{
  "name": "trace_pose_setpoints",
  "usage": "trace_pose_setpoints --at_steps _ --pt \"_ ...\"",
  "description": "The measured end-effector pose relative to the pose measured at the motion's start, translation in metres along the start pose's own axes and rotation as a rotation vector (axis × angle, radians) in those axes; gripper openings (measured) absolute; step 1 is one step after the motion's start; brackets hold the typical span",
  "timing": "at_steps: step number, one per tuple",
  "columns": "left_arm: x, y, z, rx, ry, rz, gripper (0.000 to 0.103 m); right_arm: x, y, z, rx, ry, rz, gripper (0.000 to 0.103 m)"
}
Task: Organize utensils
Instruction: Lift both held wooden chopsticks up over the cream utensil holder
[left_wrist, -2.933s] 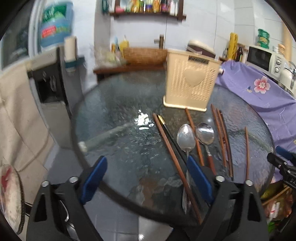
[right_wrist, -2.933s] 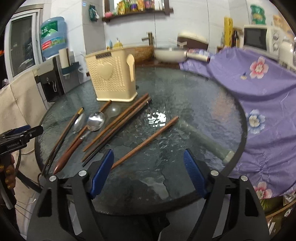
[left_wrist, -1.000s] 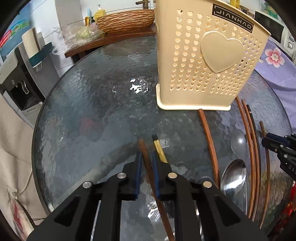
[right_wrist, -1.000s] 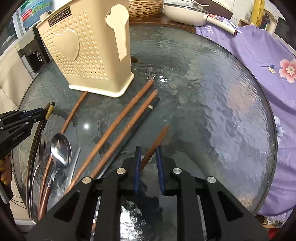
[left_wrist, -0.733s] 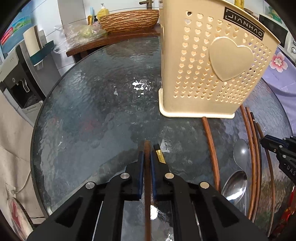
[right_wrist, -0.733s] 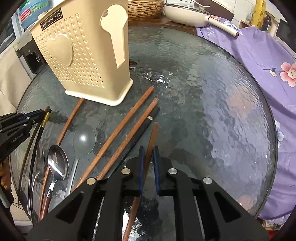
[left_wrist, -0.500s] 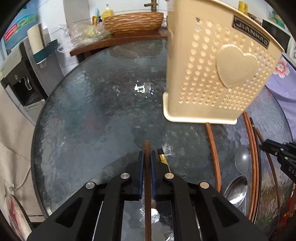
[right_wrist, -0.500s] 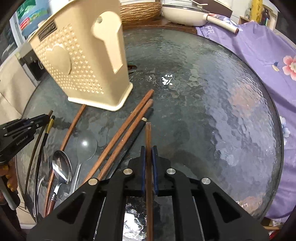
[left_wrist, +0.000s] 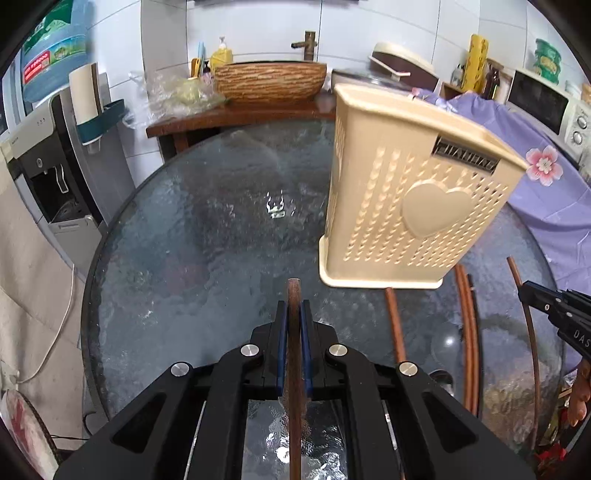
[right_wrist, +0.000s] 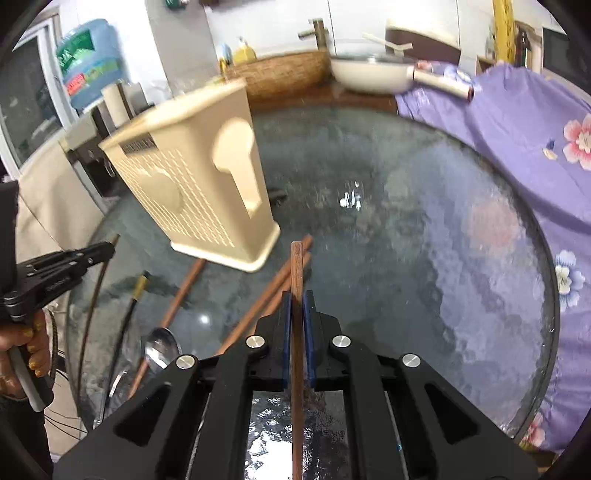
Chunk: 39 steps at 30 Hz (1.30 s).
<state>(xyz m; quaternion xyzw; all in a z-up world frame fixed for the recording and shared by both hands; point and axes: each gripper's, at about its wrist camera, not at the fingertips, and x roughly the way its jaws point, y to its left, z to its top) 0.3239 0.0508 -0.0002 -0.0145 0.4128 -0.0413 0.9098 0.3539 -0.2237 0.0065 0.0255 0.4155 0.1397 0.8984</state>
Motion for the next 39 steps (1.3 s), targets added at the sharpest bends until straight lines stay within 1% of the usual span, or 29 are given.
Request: trace_pose_setpoints --at_steps 7,13,21,24,26,30,36,39 --pt "-0.028 -0.003 0.004 -0.005 -0.056 -0.041 0.007 -0.036 0.003 0.005 -0.019 -0.083 0.06 0.007" --pt "-0.052 -0.006 0.009 -0.005 -0.108 -0.071 0.007 -0.068 0.005 0.01 -0.009 -0.139 0.121 0.007" --pt "-0.09 -0.007 0.013 -0.008 -0.187 -0.105 0.007 -0.107 0.015 0.015 -0.052 -0.216 0.193 0.007" --pt "-0.106 -0.008 0.013 0.0 -0.218 -0.119 0.007 -0.118 0.02 0.015 -0.075 -0.225 0.214 0.007" --pt "-0.117 -0.01 0.014 0.012 -0.239 -0.126 0.007 -0.123 0.022 0.017 -0.086 -0.232 0.212 0.007" --pt "-0.135 -0.015 0.016 0.03 -0.274 -0.134 0.007 -0.13 0.024 0.021 -0.088 -0.23 0.235 0.007" --pt "-0.152 -0.018 0.02 0.045 -0.313 -0.139 0.007 -0.138 0.028 0.028 -0.101 -0.24 0.243 0.007" --pt "-0.16 -0.019 0.026 0.046 -0.331 -0.141 0.007 -0.145 0.031 0.037 -0.106 -0.243 0.262 0.007"
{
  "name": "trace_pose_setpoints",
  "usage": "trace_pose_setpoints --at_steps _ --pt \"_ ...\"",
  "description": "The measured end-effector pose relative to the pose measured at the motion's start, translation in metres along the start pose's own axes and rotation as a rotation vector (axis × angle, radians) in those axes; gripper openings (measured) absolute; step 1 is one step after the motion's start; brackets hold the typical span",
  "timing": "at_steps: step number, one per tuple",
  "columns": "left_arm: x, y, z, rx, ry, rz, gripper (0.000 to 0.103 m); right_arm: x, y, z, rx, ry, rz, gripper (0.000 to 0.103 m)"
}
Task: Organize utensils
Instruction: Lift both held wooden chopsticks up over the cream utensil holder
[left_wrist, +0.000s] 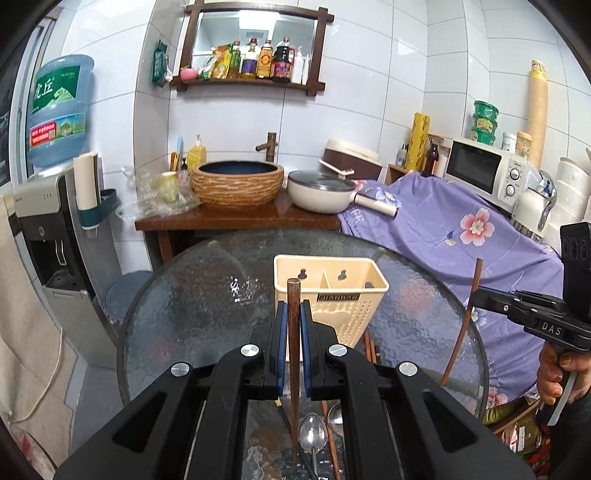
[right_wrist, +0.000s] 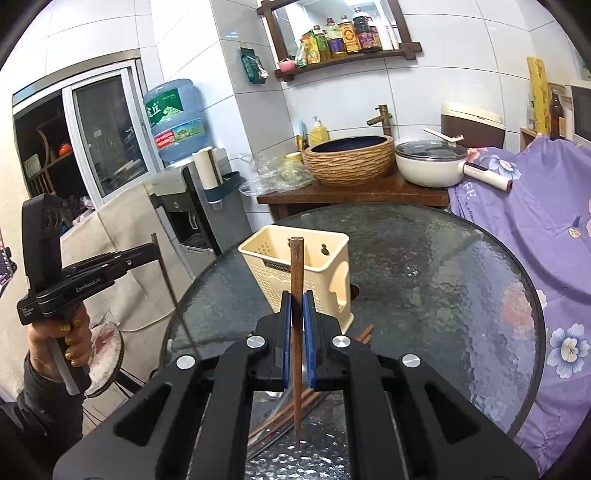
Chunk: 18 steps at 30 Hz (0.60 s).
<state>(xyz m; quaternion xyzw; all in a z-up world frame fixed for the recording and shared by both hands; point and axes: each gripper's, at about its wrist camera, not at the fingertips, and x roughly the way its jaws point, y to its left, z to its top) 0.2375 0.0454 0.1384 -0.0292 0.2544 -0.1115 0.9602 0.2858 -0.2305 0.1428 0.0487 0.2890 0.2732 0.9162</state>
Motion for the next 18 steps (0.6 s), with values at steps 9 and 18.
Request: trace_pose_setpoints --at_steps 9,18 --pt "-0.018 -0.005 0.054 -0.02 -0.083 -0.021 0.007 -0.014 0.012 0.056 0.011 -0.07 0.033 0.007" --pt "-0.024 -0.019 0.132 -0.031 -0.256 0.004 0.007 -0.019 0.039 0.127 -0.044 -0.256 -0.063 0.007"
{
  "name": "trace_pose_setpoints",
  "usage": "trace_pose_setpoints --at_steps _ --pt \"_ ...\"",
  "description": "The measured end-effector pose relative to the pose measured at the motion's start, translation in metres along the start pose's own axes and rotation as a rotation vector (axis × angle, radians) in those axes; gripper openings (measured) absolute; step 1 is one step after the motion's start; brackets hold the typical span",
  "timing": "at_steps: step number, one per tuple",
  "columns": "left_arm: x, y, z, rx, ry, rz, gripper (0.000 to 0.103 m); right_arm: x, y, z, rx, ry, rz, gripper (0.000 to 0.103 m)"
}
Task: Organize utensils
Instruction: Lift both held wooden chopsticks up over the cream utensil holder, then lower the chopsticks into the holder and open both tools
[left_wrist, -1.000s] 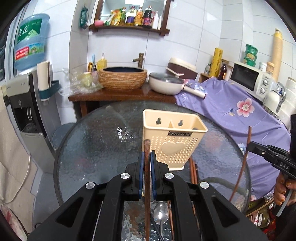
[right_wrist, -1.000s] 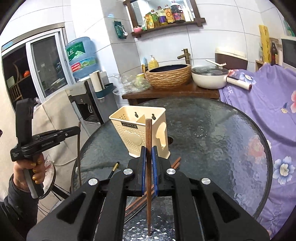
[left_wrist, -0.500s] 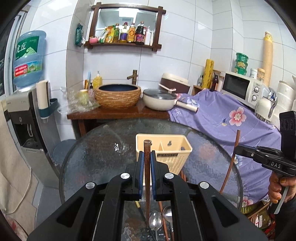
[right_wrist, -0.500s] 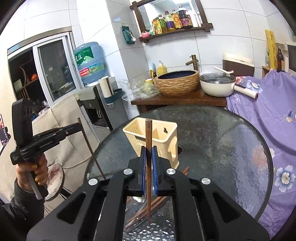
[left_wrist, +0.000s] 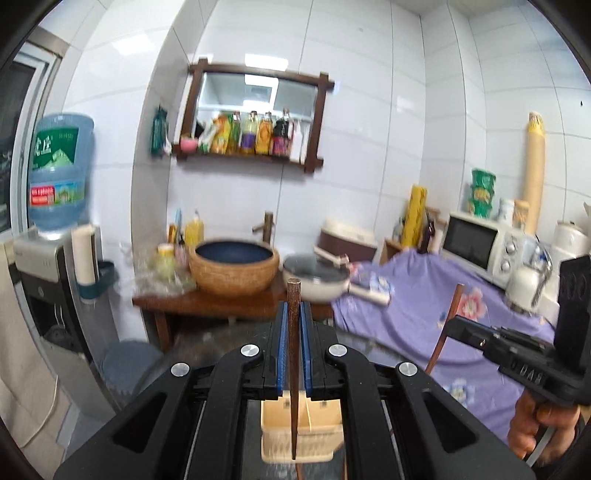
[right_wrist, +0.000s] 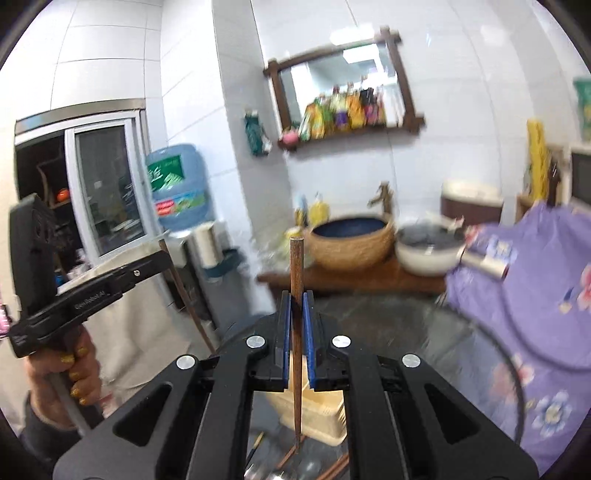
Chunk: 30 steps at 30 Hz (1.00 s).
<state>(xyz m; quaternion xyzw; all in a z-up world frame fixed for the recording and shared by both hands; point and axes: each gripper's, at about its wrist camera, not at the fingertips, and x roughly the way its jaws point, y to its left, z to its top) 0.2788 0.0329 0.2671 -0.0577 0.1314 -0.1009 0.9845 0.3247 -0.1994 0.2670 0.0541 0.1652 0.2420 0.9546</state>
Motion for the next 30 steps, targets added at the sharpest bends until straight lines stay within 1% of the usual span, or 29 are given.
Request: trace_pose_setpoints --at_steps 3,5,6,8,11,15,19,23,26,29,30 --pt "0.01 -0.002 0.014 -0.03 -0.053 0.009 0.007 0.01 0.004 0.015 -0.01 -0.07 -0.052 0.007" --pt "0.016 -0.003 0.017 -0.04 -0.087 0.033 0.007 0.017 0.004 0.02 -0.014 -0.107 -0.087 0.007" --pt "0.018 -0.002 0.018 -0.045 -0.1 0.038 0.007 0.021 0.006 0.02 -0.023 -0.128 -0.111 0.007" --pt "0.029 -0.002 0.01 -0.053 -0.107 0.054 0.007 0.034 0.007 0.017 -0.034 -0.132 -0.132 0.007" --pt "0.046 0.0 -0.01 -0.051 -0.082 0.072 0.007 0.057 0.005 -0.001 -0.037 -0.098 -0.15 0.007" --pt "0.066 0.012 -0.039 -0.076 -0.024 0.073 0.007 0.083 -0.009 -0.032 0.008 -0.033 -0.156 0.007" --pt "0.079 0.021 -0.069 -0.082 0.031 0.071 0.007 0.097 -0.016 -0.058 0.021 0.012 -0.154 0.007" --pt "0.09 0.028 -0.092 -0.082 0.083 0.075 0.007 0.107 -0.02 -0.076 0.026 0.045 -0.155 0.007" --pt "0.098 0.034 -0.103 -0.094 0.112 0.077 0.007 0.111 -0.022 -0.081 0.031 0.058 -0.156 0.007" --pt "0.104 0.038 -0.111 -0.099 0.136 0.074 0.007 0.115 -0.022 -0.085 0.027 0.07 -0.159 0.007" --pt "0.105 0.038 -0.113 -0.094 0.128 0.078 0.007 0.115 -0.022 -0.086 0.022 0.068 -0.161 0.007"
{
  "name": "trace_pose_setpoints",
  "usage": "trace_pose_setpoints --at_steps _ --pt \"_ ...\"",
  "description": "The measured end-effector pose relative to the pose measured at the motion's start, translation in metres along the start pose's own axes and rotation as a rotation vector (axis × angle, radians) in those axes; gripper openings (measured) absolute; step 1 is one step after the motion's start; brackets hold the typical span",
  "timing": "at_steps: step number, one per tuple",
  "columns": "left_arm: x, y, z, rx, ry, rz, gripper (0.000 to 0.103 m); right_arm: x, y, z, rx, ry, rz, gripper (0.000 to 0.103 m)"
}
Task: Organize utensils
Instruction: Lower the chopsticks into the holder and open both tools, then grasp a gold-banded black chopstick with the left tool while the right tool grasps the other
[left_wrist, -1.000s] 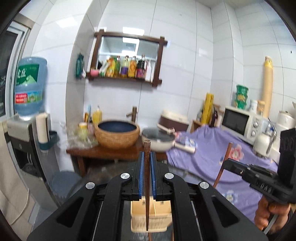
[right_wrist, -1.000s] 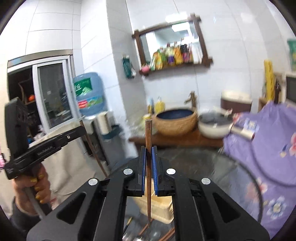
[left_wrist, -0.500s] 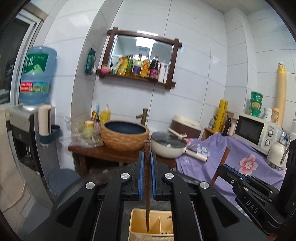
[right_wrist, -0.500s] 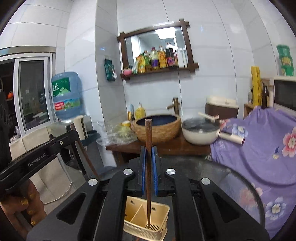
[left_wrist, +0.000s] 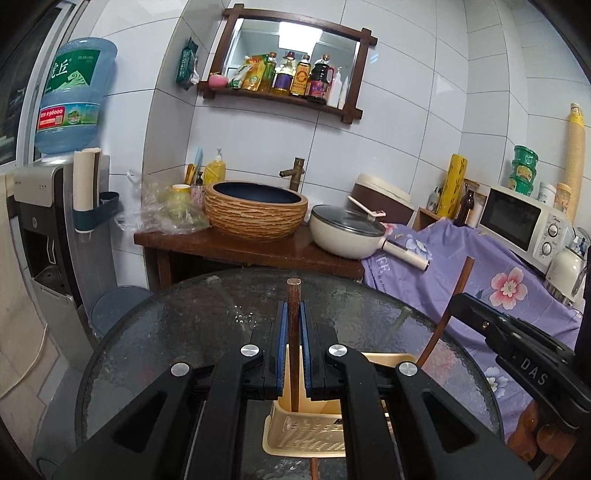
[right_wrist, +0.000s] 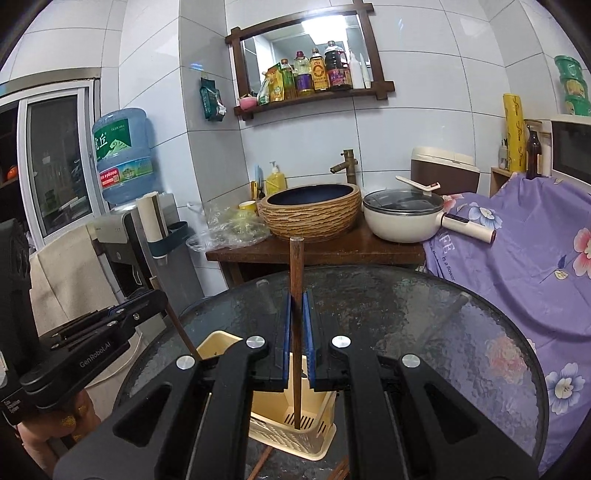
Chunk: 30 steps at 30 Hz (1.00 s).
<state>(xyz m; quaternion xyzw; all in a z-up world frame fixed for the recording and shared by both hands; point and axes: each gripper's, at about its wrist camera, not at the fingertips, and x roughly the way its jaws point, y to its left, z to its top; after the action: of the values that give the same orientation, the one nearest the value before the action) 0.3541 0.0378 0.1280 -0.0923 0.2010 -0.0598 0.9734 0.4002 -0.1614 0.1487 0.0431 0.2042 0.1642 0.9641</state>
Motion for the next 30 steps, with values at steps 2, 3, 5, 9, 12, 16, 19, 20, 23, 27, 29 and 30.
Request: trace_pose_setpoints --at_steps 2,3,5,9,12,16,19,20,23,27,29,30 --pt "0.0 -0.002 -0.002 0.012 -0.008 0.001 0.007 0.0 0.0 -0.001 -0.006 -0.007 -0.008 0.007" --pt "0.0 -0.002 -0.002 0.017 -0.01 0.0 0.007 -0.001 -0.001 -0.002 -0.005 -0.008 -0.009 0.007" --pt "-0.001 -0.005 -0.002 0.027 -0.008 -0.002 0.007 -0.001 -0.001 -0.002 -0.005 -0.009 -0.01 0.007" --pt "-0.003 -0.007 -0.003 0.038 -0.001 -0.017 0.021 -0.005 -0.001 -0.003 -0.011 -0.015 0.002 0.034" --pt "-0.012 -0.008 -0.003 0.052 -0.02 -0.006 0.047 -0.015 -0.002 -0.004 0.002 -0.056 0.001 0.058" --pt "-0.03 -0.002 -0.008 0.056 -0.045 -0.009 0.063 -0.029 -0.011 -0.011 0.023 -0.049 -0.003 0.059" --pt "-0.044 0.009 -0.02 0.033 -0.045 -0.004 0.075 -0.039 -0.02 -0.023 0.039 -0.026 -0.004 0.066" --pt "-0.048 0.013 -0.025 0.024 -0.036 -0.004 0.078 -0.043 -0.022 -0.029 0.038 -0.013 -0.015 0.067" --pt "-0.054 0.024 -0.042 -0.008 0.008 0.008 0.087 -0.047 -0.026 -0.051 0.028 0.04 -0.04 0.069" --pt "-0.056 0.039 -0.069 -0.03 0.084 0.034 0.09 -0.047 -0.032 -0.091 0.013 0.152 -0.053 0.069" --pt "-0.054 0.046 -0.086 -0.028 0.136 0.045 0.09 -0.046 -0.036 -0.109 0.013 0.197 -0.057 0.069" --pt "-0.052 0.049 -0.093 -0.025 0.157 0.049 0.09 -0.045 -0.038 -0.118 0.013 0.222 -0.06 0.069"
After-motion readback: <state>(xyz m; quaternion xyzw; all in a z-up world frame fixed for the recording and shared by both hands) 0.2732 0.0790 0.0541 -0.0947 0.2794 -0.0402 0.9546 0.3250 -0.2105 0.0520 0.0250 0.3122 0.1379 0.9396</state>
